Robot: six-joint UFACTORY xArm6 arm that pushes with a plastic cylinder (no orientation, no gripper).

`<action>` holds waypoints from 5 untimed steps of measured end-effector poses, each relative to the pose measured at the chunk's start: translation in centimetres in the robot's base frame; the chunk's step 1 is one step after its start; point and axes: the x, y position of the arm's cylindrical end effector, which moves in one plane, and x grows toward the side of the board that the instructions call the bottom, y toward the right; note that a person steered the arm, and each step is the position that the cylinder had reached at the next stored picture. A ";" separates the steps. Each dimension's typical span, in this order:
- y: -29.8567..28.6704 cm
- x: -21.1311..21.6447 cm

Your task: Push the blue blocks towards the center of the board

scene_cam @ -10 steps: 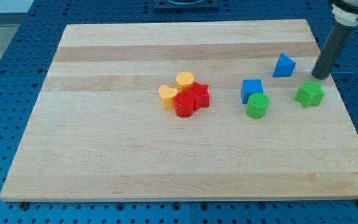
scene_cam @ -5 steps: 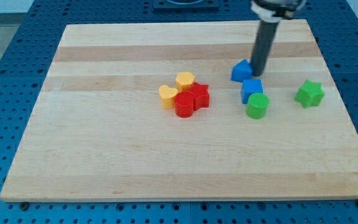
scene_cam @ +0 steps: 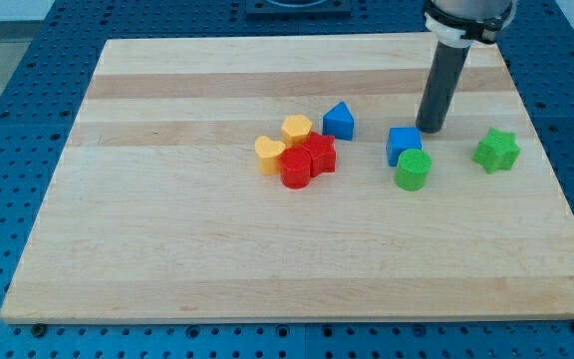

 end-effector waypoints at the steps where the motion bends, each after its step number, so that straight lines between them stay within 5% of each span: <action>1: -1.3 5.1; 5: -10.1 4.5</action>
